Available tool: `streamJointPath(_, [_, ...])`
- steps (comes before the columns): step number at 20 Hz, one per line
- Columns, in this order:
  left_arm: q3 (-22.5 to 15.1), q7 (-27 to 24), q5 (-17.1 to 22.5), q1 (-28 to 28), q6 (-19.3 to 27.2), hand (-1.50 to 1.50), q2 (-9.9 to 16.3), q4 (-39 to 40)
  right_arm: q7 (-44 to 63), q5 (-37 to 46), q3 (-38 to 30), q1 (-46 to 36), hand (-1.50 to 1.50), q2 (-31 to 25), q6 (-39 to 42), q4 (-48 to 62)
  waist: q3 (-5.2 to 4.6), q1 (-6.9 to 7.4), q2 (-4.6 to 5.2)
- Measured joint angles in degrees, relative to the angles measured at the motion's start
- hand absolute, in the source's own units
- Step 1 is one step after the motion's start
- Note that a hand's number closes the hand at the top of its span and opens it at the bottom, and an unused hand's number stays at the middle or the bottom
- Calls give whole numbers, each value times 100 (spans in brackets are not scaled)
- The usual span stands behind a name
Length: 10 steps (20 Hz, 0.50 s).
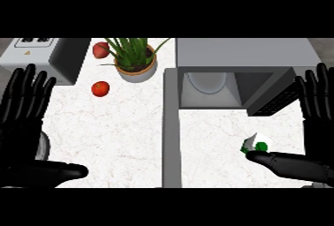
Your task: Pick up the milk, place it into the microwave and close the microwave
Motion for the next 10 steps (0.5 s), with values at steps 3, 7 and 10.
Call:
streamJointPath(3, [-30,156,28,221,-8,-150,-49,-268,-45,-196,-211,55,-150,-69,80,137,-1,3,4])
streamJointPath(7, [63,248,146,487,-101,-150,-47,-550,-155,-257,-314,194,-150,-63,102,267,-3,5,5])
streamJointPath(10, [59,152,151,740,-211,-150,-101,-696,-185,-161,-336,211,-150,-91,89,439,-3,7,5])
